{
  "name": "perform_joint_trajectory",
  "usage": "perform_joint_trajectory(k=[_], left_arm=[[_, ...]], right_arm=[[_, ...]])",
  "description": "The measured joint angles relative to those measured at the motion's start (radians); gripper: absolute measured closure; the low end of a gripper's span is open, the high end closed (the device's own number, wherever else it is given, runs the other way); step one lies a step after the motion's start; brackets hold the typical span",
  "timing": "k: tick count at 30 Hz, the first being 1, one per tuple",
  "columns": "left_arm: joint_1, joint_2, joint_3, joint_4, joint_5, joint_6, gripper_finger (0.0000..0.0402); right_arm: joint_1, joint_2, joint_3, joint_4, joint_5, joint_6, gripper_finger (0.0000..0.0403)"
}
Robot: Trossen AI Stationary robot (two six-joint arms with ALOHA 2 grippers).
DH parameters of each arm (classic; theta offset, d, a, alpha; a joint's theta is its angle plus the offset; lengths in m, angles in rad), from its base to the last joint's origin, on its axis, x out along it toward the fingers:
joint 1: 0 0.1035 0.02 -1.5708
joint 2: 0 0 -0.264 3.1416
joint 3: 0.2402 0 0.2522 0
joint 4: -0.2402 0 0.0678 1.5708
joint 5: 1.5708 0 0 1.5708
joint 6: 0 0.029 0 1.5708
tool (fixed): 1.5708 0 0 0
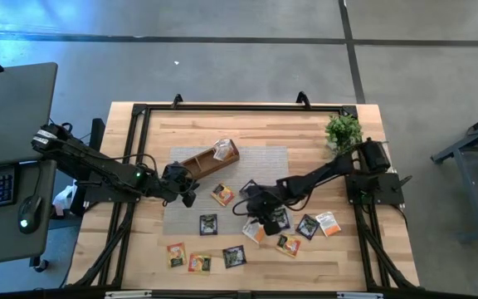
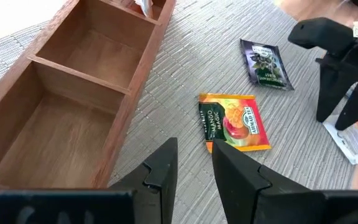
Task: Pick & Place Tea
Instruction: Put the orange tea bag into the right section of the wooden organizer
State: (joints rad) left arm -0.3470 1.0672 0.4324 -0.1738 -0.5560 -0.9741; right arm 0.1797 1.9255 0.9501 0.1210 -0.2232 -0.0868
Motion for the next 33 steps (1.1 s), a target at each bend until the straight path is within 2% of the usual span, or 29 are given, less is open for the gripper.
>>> perform_joint_trajectory(k=[6,10,12,14,19,22,25,27,30,31,33], left_arm=[[0.000,0.000,0.000,-0.001,0.000,0.000,0.0302],[0.000,0.000,0.000,-0.001,-0.001,0.000,0.0302],[0.000,0.000,0.000,-0.001,-0.001,0.000,0.0302],[0.000,0.000,0.000,-0.002,-0.001,0.000,0.0302],[0.000,0.000,0.000,-0.002,-0.002,0.000,0.0302],[0.000,0.000,0.000,-0.003,-0.005,0.000,0.0302],[0.000,0.000,0.000,-0.007,-0.005,0.000,0.0302],[0.000,0.000,0.000,-0.008,-0.011,0.000,0.0302],[0.000,0.000,0.000,-0.008,-0.017,0.000,0.0302],[0.000,0.000,0.000,-0.008,-0.018,0.000,0.0302],[0.000,0.000,0.000,-0.008,-0.018,0.000,0.0302]], right_arm=[[0.004,0.034,0.002,-0.003,0.033,-0.026,0.0289],[0.004,0.040,0.002,-0.014,0.044,-0.046,0.0341],[0.003,0.040,0.002,-0.014,0.024,-0.050,0.0378],[0.001,0.036,0.002,-0.014,-0.008,-0.050,0.0394],[-0.011,-0.020,-0.007,-0.002,-0.041,-0.003,0.0375],[-0.036,-0.100,-0.006,0.020,-0.018,-0.025,0.0381],[-0.066,-0.176,-0.003,0.072,0.139,-0.088,0.0396],[-0.087,-0.197,-0.004,0.141,0.328,-0.123,0.0400],[-0.126,-0.199,-0.004,0.341,0.613,-0.135,0.0397],[-0.146,-0.192,-0.003,0.411,0.671,-0.134,0.0397],[-0.187,-0.179,0.000,0.487,0.689,-0.121,0.0400]])
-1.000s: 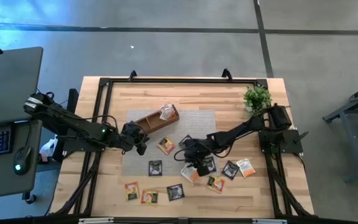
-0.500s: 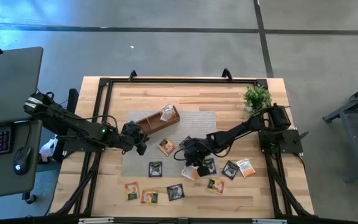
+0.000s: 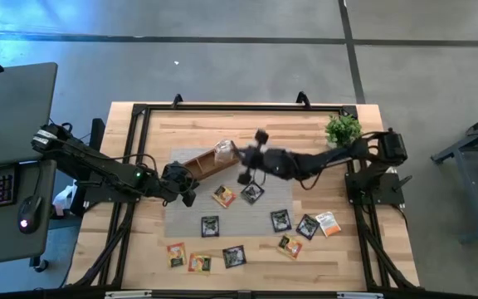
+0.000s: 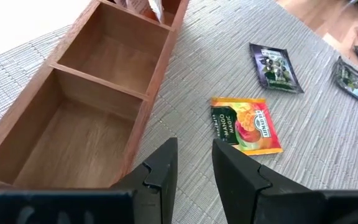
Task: Pick & Place Tea
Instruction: Put the orange tea bag into the right section of the wooden organizer
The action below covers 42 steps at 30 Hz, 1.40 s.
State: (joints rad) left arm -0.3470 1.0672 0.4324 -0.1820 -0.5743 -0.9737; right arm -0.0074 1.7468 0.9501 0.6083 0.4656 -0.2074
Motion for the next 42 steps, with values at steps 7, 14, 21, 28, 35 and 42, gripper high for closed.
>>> perform_joint_trajectory(k=[7,14,21,28,35,42], left_arm=[[0.000,0.000,0.000,-0.003,0.003,0.003,0.0302],[0.000,0.000,0.000,-0.002,-0.008,0.009,0.0302],[0.000,0.000,0.000,-0.002,-0.017,0.010,0.0302],[0.000,0.000,0.000,-0.002,-0.020,0.011,0.0302],[0.000,0.000,0.000,-0.002,-0.019,0.011,0.0302],[0.000,0.000,0.000,-0.002,-0.019,0.011,0.0302]], right_arm=[[-0.115,0.115,-0.003,-0.001,-0.148,0.033,0.0401],[-0.160,0.198,-0.002,0.128,-0.144,-0.106,0.0402],[-0.213,0.212,-0.002,0.198,-0.326,-0.160,0.0402],[-0.215,0.212,-0.002,0.097,-0.338,-0.186,0.0402],[-0.215,0.212,-0.002,0.095,-0.185,-0.220,0.0402],[-0.214,0.212,-0.002,0.104,-0.368,-0.288,0.0402]])
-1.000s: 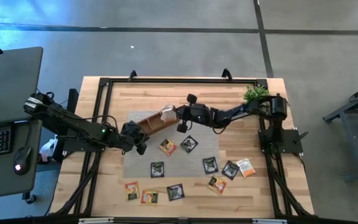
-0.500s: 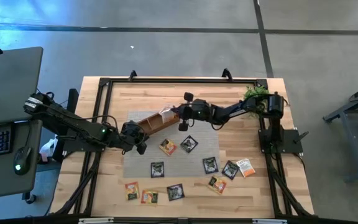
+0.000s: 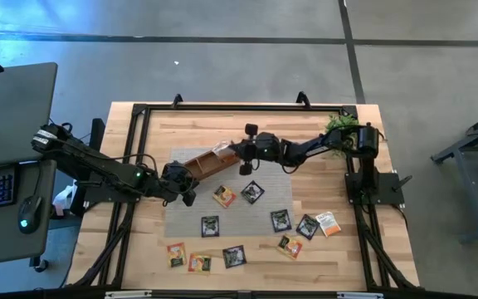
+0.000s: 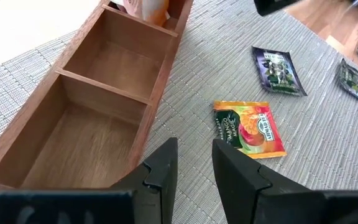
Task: Pick & Place Tea
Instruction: Put the orange tea bag into the right section of the wooden organizer
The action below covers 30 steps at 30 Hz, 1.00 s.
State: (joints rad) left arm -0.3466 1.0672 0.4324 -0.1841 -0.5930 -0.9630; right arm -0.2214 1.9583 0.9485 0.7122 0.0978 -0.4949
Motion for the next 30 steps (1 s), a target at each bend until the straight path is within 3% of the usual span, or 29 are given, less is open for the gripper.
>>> perform_joint_trajectory(k=[3,10,24,30], left_arm=[[0.000,0.000,0.000,0.000,0.000,0.000,0.0302],[0.000,0.000,0.000,0.000,0.002,0.000,0.0302],[0.000,0.000,0.000,0.000,0.008,0.000,0.0302],[0.000,0.000,0.000,0.001,0.009,0.000,0.0302]], right_arm=[[0.000,0.000,0.000,0.002,-0.029,-0.068,0.0399],[-0.002,0.000,0.000,0.003,0.006,-0.059,0.0374],[0.043,-0.044,0.000,0.002,0.022,-0.005,0.0281],[0.169,-0.254,0.001,-0.332,0.015,0.049,0.0275]])
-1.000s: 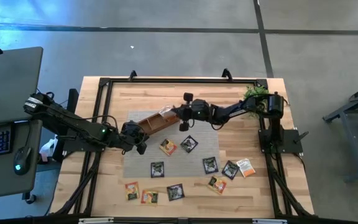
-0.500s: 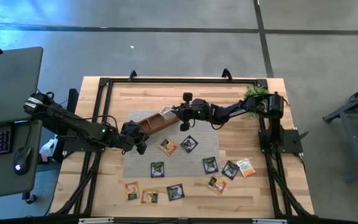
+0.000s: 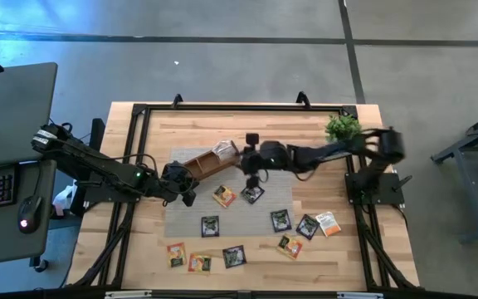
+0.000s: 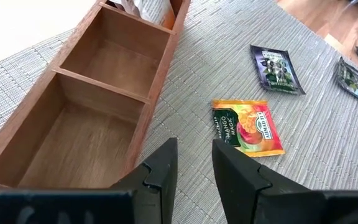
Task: Pick & Place Tea
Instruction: Put the orange tea bag into the right section of the wooden organizer
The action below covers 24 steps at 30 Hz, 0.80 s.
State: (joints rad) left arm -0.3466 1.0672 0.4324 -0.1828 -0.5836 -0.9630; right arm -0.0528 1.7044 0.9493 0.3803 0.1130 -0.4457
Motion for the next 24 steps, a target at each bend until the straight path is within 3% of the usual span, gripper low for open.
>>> perform_joint_trajectory(k=[4,8,15,18,24], left_arm=[[0.000,0.000,0.000,0.000,0.001,-0.002,0.0302],[0.000,0.000,0.000,0.001,0.002,-0.009,0.0302],[0.000,0.000,0.000,0.004,0.001,-0.010,0.0302],[0.000,0.000,0.000,0.006,0.001,-0.011,0.0302],[0.000,0.000,0.000,0.009,-0.001,-0.011,0.0302]], right_arm=[[0.110,-0.155,0.001,-0.309,0.033,0.132,0.0274],[0.203,-0.280,0.000,-0.674,0.033,0.395,0.0274],[0.330,-0.366,-0.003,-1.308,-0.156,0.950,0.0274],[0.387,-0.366,-0.046,-1.411,-0.207,1.116,0.0274],[0.467,-0.365,-0.211,-1.380,-0.294,1.302,0.0274]])
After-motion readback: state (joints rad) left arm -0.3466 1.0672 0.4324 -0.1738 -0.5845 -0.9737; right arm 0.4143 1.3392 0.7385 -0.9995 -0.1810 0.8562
